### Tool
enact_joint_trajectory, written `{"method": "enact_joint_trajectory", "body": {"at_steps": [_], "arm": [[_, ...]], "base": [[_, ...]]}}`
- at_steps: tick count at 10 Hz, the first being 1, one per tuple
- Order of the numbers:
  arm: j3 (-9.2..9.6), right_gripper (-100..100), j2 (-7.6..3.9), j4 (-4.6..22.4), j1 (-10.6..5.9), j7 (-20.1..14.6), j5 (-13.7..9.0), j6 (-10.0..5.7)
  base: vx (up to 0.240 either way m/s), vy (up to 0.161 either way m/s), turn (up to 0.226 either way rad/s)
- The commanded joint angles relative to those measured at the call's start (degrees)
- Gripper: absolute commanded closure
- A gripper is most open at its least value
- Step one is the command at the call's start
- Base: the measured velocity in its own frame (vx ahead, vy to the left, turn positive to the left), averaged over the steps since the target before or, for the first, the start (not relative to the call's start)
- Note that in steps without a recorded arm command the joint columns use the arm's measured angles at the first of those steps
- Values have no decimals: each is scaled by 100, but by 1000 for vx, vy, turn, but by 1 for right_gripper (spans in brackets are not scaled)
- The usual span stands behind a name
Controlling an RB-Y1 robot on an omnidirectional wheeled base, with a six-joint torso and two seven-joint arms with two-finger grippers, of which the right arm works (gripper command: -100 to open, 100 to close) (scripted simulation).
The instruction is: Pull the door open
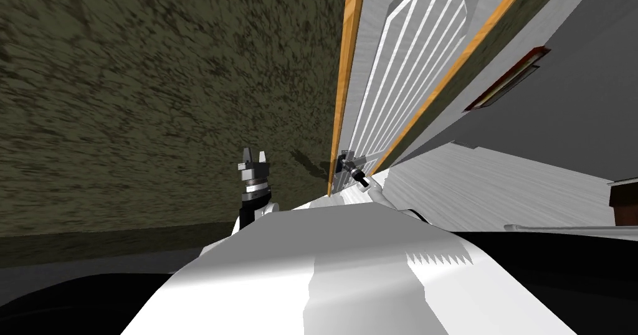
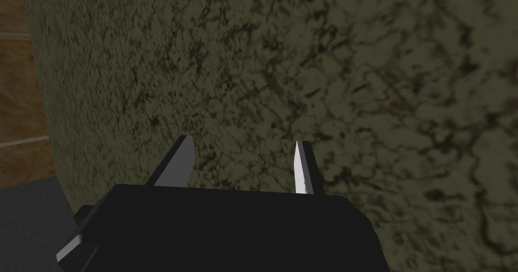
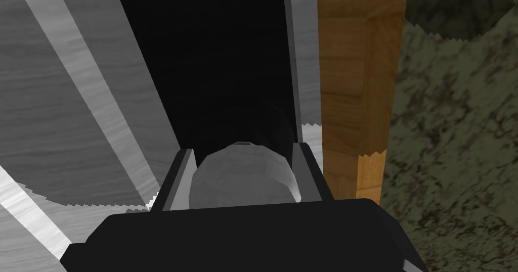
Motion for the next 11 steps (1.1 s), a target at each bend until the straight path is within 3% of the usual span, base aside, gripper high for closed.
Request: {"method": "enact_joint_trajectory", "body": {"at_steps": [1, 5, 10, 11], "arm": [[-5, 100, 1, 4, -8, -176, -136, 1], [6, 100, -8, 9, -11, -770, -580, 47], [24, 100, -22, 17, -16, -1589, -1293, 121], [24, 100, -22, 17, -16, -1632, -1293, 121]], "base": [[-63, -57, 110], [-77, -75, 160], [-79, -73, 163], [-58, -54, 64]]}}
